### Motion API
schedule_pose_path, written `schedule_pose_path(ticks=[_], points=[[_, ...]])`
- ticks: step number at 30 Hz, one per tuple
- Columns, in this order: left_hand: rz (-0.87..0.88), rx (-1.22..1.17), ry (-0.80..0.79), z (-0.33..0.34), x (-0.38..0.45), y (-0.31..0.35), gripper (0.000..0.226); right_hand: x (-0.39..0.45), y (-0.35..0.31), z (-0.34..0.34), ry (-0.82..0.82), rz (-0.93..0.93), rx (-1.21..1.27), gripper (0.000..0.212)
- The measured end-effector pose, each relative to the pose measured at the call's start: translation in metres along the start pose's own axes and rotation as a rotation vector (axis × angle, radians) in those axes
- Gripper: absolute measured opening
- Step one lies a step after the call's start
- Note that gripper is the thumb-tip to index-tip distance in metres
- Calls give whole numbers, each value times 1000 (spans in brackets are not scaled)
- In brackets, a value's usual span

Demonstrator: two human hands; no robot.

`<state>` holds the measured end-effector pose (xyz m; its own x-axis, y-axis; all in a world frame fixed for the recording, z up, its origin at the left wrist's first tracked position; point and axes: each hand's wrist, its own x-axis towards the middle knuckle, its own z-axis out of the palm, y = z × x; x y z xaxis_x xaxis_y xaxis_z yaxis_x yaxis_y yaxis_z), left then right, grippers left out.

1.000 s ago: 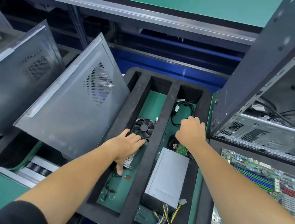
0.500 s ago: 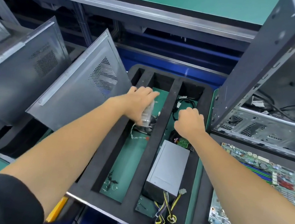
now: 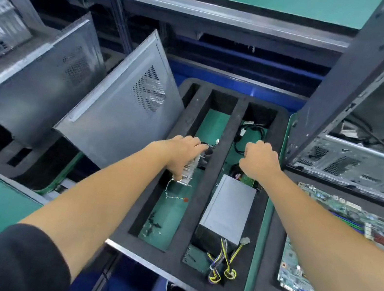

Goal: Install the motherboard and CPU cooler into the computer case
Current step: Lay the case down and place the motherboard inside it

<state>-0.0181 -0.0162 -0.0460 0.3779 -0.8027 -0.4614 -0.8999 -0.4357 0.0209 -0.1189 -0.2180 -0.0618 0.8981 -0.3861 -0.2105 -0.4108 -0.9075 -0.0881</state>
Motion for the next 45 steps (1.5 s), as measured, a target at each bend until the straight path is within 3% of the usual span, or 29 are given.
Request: schedule_pose_path(ticks=[6,10,12,16,20,23,25,28,34,37,39,42,45], points=[[-1,187,-84,64,-8,13,128,-3,-3,1,-12,190,18,44],[1,182,-133,66,-4,15,132,-2,-4,3,-93,314,115,47],[-15,113,-72,51,2,13,114,-2,-4,3,-139,362,183,48],[-56,-44,196,6,19,12,54,5,-9,-11,-150,336,395,50],[-85,-251,346,-26,40,31,39,11,-16,-35,-116,211,650,25],[-82,-356,341,-33,54,51,39,4,-4,-45,-119,135,485,10],[-68,-348,302,-32,63,64,43,-4,12,-42,-209,144,437,21],[-49,-351,249,-28,77,82,52,-15,31,-30,-395,159,407,17],[2,-490,194,-27,97,102,54,-19,52,-20,-317,271,891,23],[1,-375,169,-27,103,99,57,-23,58,-17,-347,314,1214,17],[-40,-251,193,-27,106,93,52,-23,59,-15,-394,301,1187,19],[-139,-140,185,-30,107,84,39,-19,60,-13,-387,218,876,22],[-204,-24,149,-33,107,79,35,-12,62,-9,-384,185,718,28]])
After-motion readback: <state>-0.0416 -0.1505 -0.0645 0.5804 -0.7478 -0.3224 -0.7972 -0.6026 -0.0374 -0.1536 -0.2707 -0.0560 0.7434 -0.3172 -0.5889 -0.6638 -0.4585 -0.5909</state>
